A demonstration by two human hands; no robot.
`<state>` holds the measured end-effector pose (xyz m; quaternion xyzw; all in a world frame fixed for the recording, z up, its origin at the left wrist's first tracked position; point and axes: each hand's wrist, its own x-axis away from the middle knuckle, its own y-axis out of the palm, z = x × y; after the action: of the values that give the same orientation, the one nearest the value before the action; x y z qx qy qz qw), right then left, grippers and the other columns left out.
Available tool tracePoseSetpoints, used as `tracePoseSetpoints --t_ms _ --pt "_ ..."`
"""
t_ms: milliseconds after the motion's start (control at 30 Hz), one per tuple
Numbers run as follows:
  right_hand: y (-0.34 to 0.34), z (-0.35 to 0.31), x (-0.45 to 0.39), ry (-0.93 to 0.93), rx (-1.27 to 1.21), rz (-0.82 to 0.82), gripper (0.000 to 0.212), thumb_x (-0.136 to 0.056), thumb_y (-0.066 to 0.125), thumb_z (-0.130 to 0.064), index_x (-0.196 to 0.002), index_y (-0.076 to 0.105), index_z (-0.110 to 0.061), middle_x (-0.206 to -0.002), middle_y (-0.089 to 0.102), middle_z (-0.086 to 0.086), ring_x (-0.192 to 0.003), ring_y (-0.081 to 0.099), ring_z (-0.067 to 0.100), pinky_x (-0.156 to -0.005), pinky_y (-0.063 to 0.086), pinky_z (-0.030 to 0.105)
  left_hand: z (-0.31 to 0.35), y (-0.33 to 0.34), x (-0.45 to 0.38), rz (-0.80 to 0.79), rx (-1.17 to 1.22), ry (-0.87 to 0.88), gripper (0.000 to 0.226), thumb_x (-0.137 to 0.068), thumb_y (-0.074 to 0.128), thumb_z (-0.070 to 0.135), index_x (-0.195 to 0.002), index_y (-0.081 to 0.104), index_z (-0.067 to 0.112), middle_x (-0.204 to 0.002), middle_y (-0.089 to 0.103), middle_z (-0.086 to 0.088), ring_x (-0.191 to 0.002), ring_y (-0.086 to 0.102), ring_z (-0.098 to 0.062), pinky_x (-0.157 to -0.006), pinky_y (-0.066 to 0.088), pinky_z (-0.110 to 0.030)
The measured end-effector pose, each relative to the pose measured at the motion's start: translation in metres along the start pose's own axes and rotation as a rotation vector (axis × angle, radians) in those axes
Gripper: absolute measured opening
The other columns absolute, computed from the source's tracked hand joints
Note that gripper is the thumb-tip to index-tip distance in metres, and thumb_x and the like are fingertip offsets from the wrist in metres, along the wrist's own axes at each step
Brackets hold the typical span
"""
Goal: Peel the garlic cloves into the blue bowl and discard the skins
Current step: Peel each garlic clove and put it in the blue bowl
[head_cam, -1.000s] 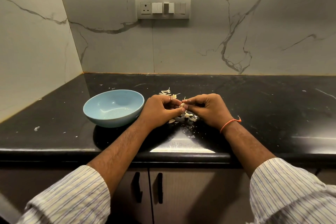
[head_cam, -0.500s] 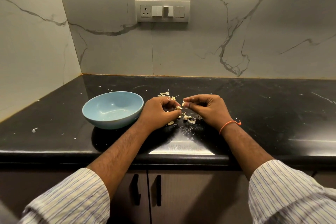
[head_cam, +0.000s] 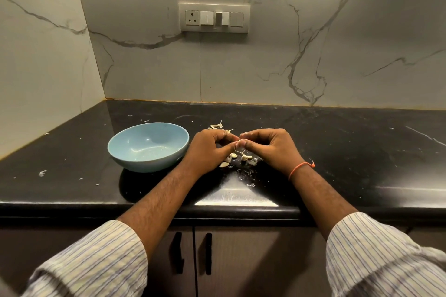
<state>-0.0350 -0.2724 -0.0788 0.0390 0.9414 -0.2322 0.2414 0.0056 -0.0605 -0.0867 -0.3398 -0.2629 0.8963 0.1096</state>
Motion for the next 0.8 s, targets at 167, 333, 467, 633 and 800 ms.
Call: tracePoseSetpoints --t_ms 167,333,467,633,800 --pt "-0.004 -0.011 -0.005 0.071 0.116 -0.046 0.019 -0.086 0.085 -0.030 -0.100 0.085 -0.019 -0.083 0.081 -0.009 -0.083 0.077 0.005 -0.079 0.060 0.021 0.001 0.001 0.001 0.034 0.002 0.028 0.023 -0.090 0.082 0.034 -0.108 0.083 0.021 -0.094 0.081 0.012 -0.087 0.076 -0.001 -0.085 0.064 -0.031" --pt "-0.036 -0.034 -0.007 0.011 0.505 -0.183 0.011 -0.091 0.080 -0.034 -0.096 0.084 -0.026 -0.077 0.078 -0.012 -0.071 0.072 0.000 -0.071 0.056 0.015 0.000 0.002 0.001 0.056 0.012 0.022 0.027 -0.095 0.079 0.022 -0.121 0.079 0.022 -0.108 0.080 0.010 -0.098 0.074 0.000 -0.095 0.061 -0.029" --pt "-0.063 -0.047 -0.003 -0.113 0.694 -0.171 0.011 -0.093 0.079 -0.032 -0.098 0.083 -0.024 -0.083 0.078 -0.011 -0.072 0.070 0.000 -0.069 0.052 0.013 0.001 0.002 0.001 0.051 -0.003 0.042 0.020 -0.097 0.076 0.028 -0.117 0.081 0.029 -0.107 0.080 0.013 -0.097 0.074 -0.001 -0.091 0.062 -0.028" --pt "-0.058 -0.038 0.007 -0.230 0.919 -0.255 0.017 -0.095 0.076 -0.033 -0.096 0.085 -0.019 -0.089 0.081 -0.002 -0.074 0.074 0.014 -0.075 0.058 0.028 0.003 0.002 0.004 0.102 -0.025 0.052 0.023 -0.096 0.077 0.029 -0.119 0.081 0.027 -0.109 0.080 0.012 -0.097 0.074 0.000 -0.092 0.061 -0.026" --pt "-0.052 -0.036 0.009 -0.282 1.022 -0.303 0.018 -0.095 0.074 -0.031 -0.087 0.083 -0.018 -0.082 0.079 0.004 -0.076 0.073 0.025 -0.074 0.058 0.035 0.003 0.003 0.004 0.148 -0.043 0.053 0.023 -0.094 0.079 0.025 -0.117 0.081 0.027 -0.109 0.080 0.013 -0.103 0.072 0.002 -0.099 0.054 -0.019"
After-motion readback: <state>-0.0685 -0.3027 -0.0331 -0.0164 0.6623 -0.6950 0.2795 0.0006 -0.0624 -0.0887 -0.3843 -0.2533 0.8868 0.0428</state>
